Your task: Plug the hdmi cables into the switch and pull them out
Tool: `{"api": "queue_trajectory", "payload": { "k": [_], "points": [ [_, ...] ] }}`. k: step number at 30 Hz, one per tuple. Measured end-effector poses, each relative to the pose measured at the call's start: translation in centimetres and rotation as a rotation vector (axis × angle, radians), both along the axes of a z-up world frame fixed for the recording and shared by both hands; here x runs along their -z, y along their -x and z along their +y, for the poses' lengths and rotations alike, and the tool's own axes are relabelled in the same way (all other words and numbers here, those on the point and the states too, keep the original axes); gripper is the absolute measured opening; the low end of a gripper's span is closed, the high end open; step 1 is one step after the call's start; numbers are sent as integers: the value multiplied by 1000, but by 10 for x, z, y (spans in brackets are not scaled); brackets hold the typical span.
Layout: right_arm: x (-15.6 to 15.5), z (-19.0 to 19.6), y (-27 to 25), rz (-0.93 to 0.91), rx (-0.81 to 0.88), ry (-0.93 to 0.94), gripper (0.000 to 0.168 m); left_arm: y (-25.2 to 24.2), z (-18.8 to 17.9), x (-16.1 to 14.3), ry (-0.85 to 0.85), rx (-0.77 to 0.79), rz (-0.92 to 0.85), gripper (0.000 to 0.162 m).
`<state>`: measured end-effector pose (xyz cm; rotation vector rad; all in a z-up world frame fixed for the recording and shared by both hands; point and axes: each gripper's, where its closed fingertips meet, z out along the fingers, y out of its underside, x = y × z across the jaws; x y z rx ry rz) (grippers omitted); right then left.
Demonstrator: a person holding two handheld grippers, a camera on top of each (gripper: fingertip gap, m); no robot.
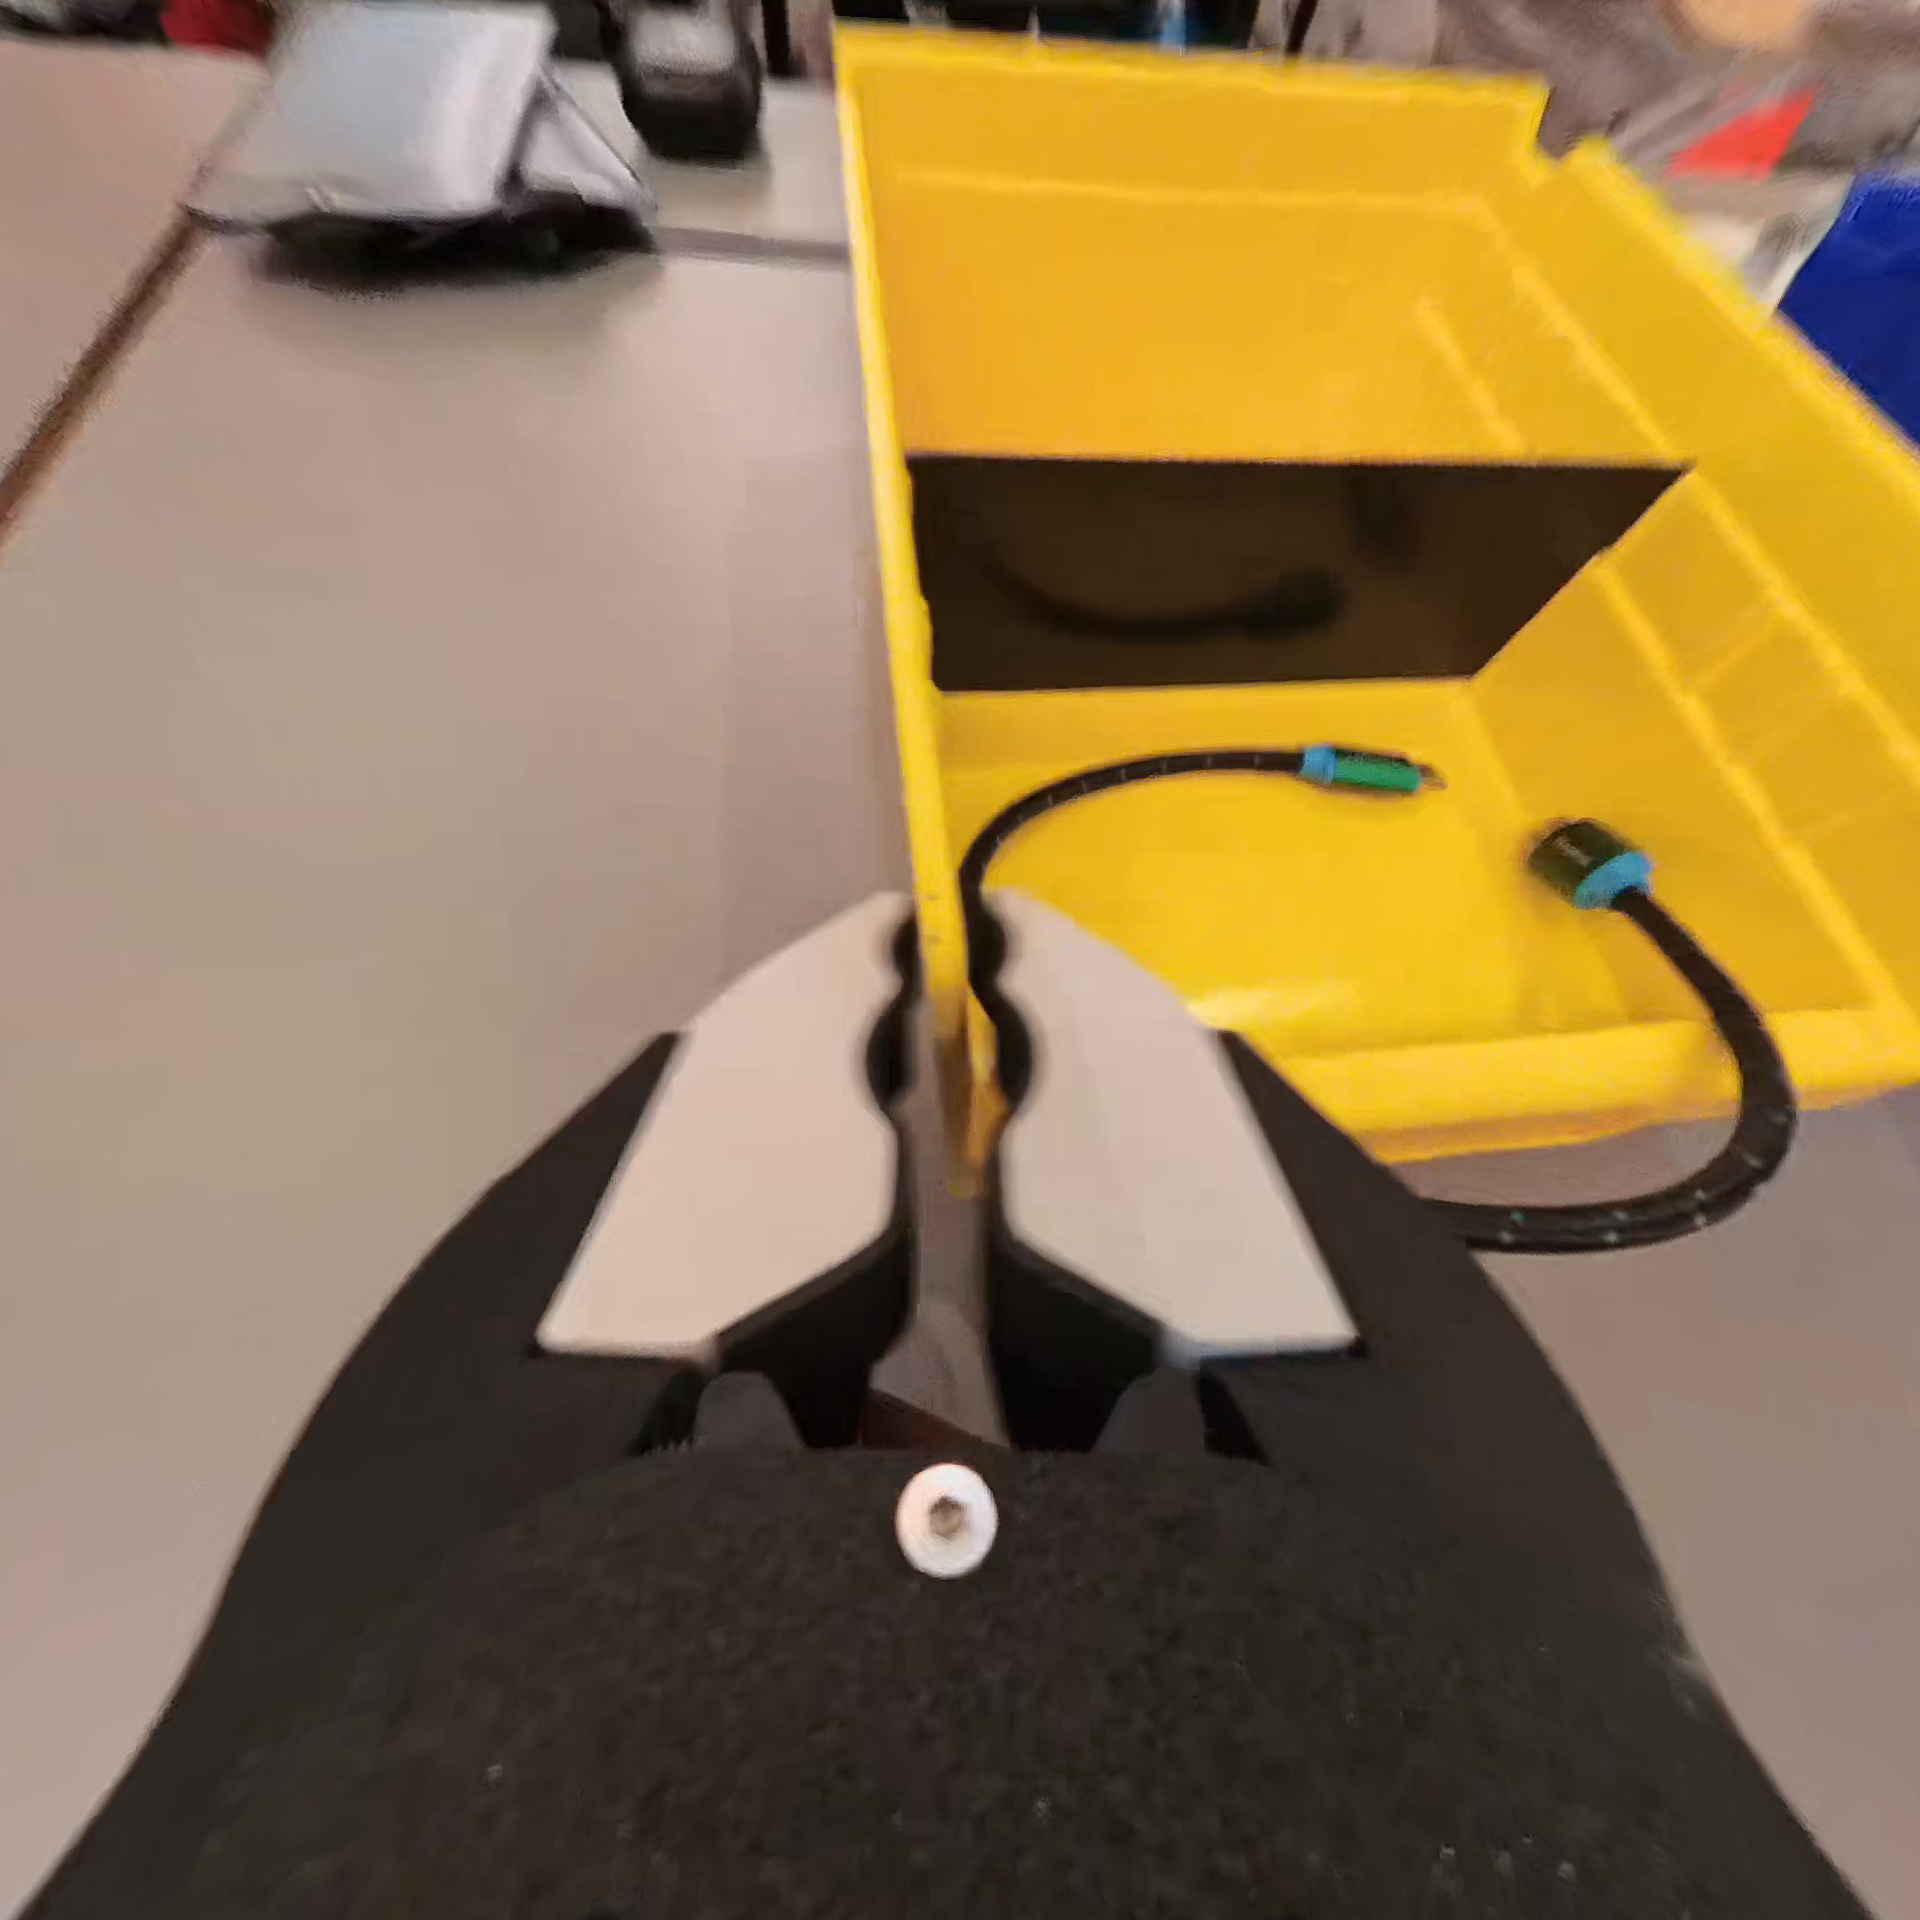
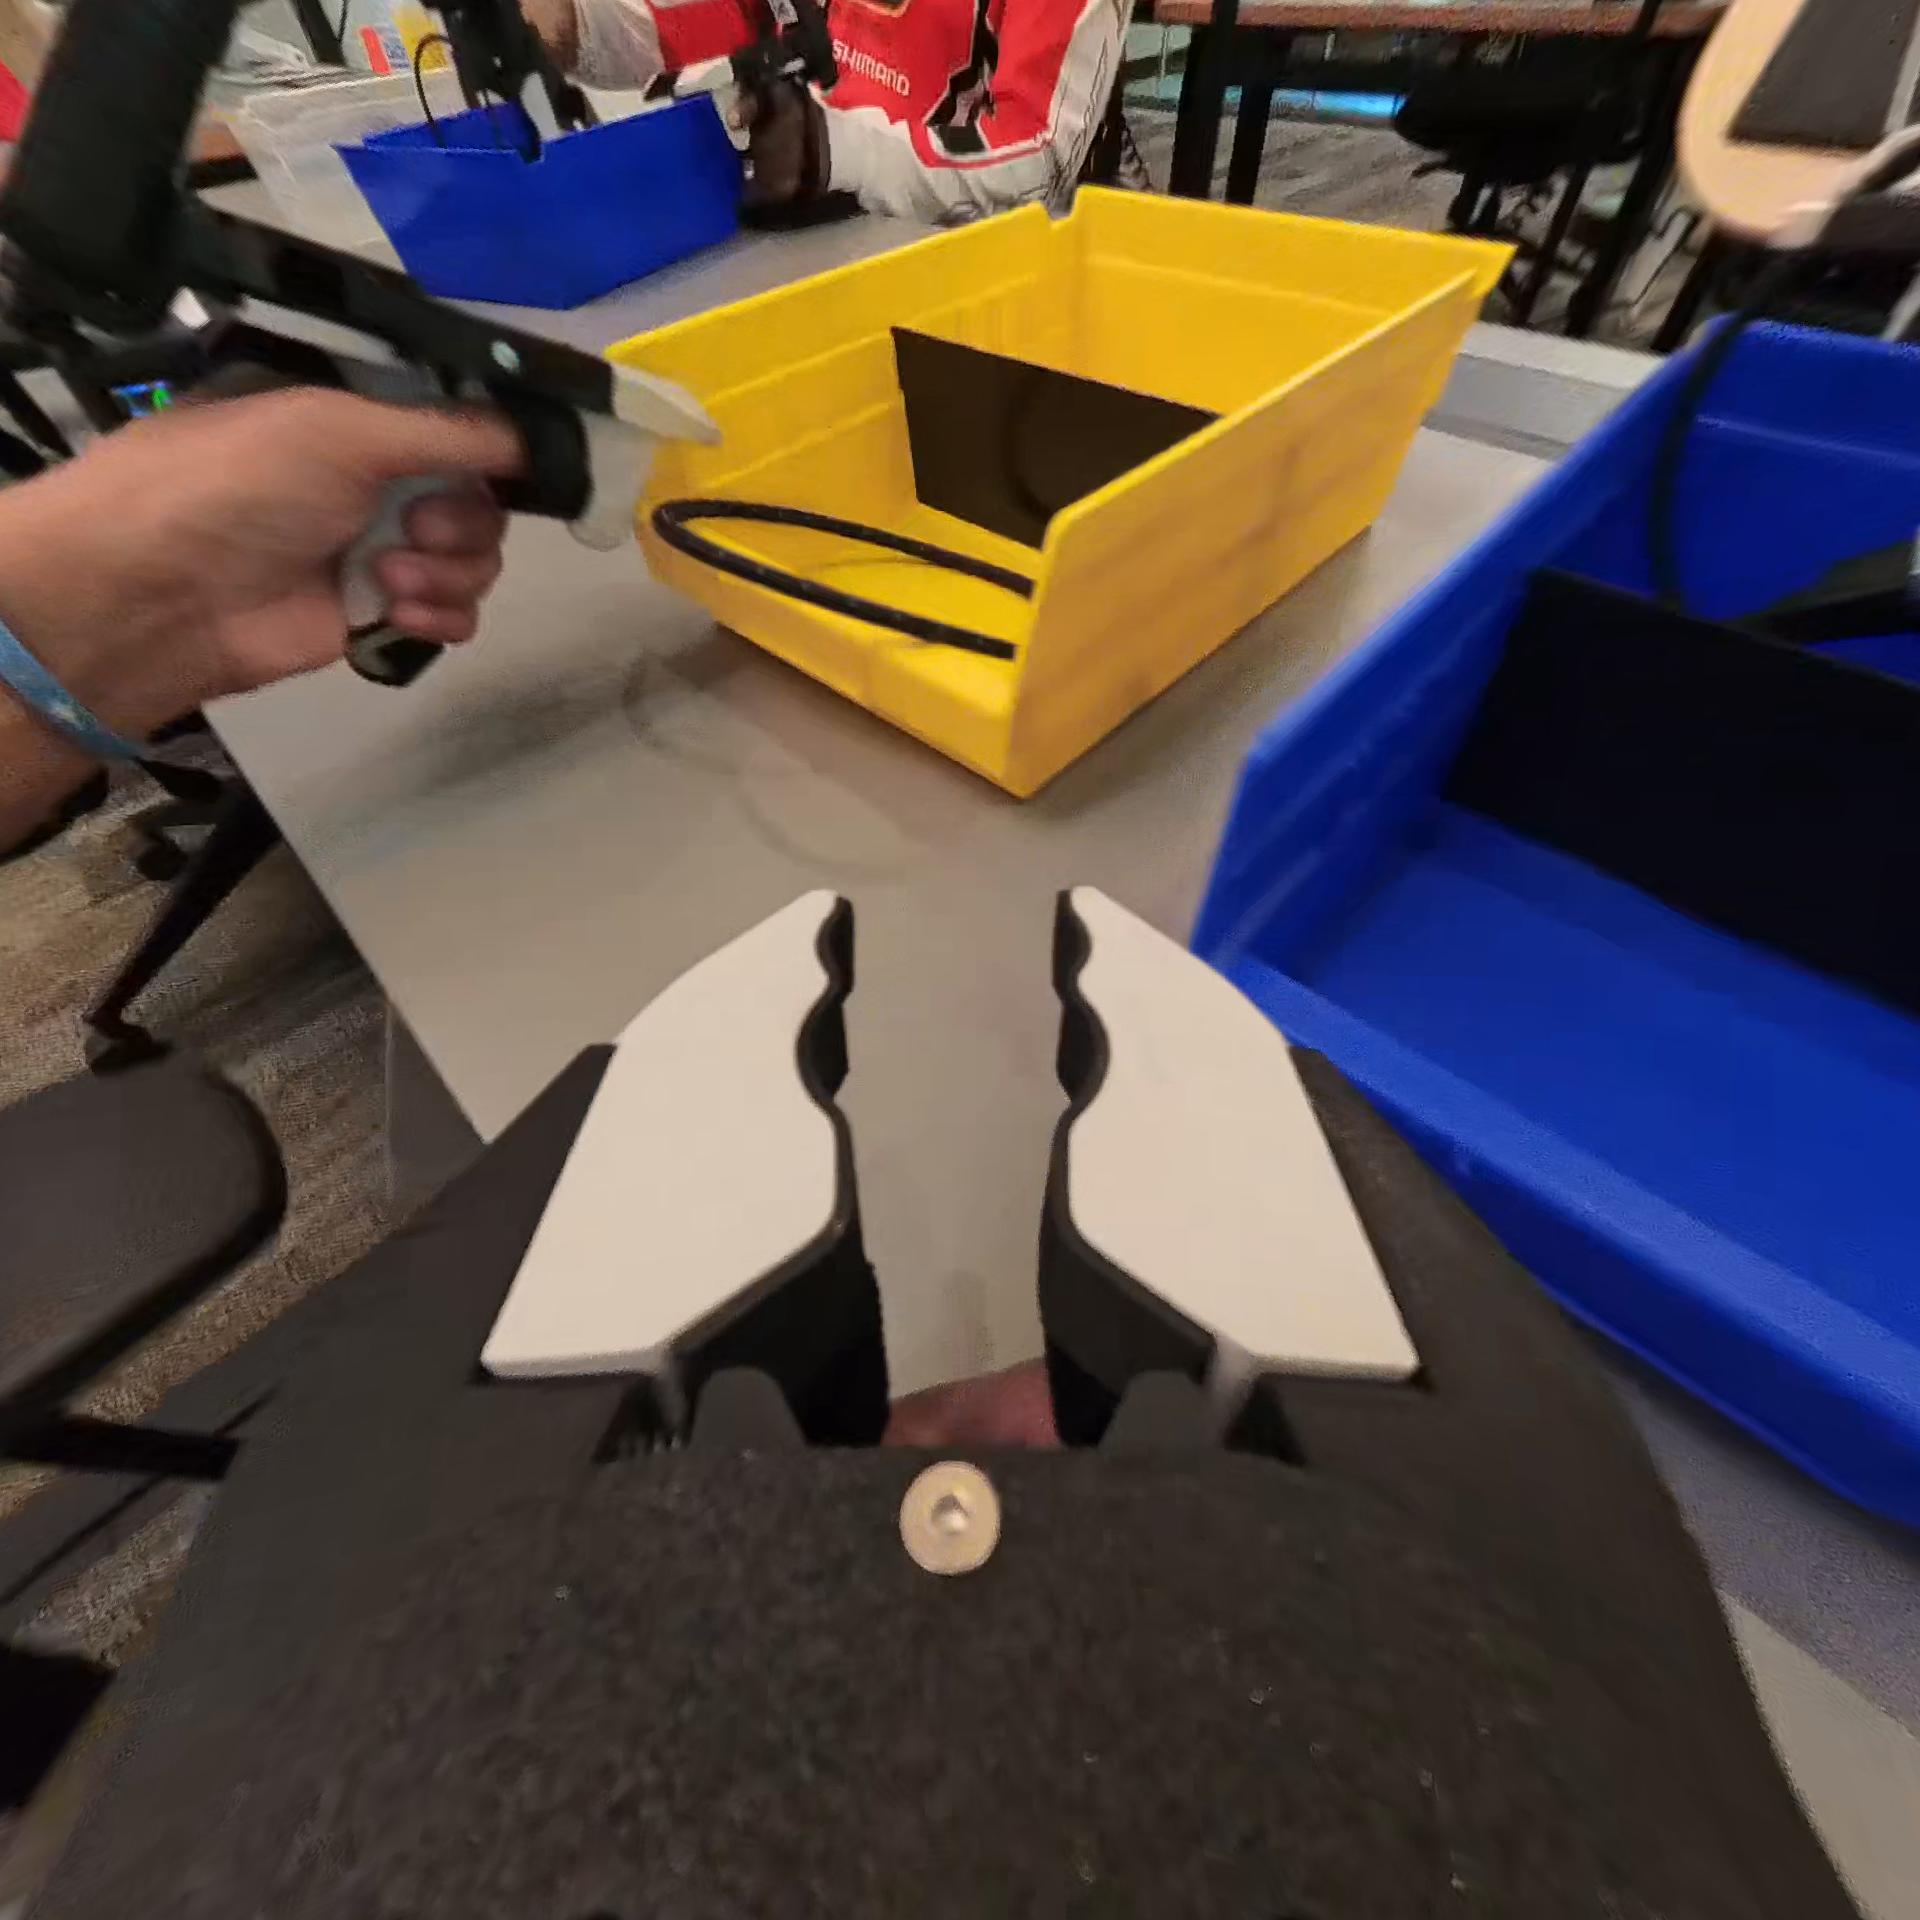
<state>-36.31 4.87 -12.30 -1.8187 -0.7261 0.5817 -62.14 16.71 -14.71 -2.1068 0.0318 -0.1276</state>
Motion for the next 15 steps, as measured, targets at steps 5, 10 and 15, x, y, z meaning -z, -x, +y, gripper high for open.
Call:
{"api": "queue_trajectory", "payload": {
  "k": [5,10,15],
  "points": [
    [-5,43,38,-79,168,-63,53,-12,-39,6,-9,-14,116,5],
    [23,56,63,-99,159,95,43,-13,-122,4,-60,-58,73,6],
    [14,24,75,-165,149,77,10,-10,-169,-10,-127,-178,121,4]
  ]
}}
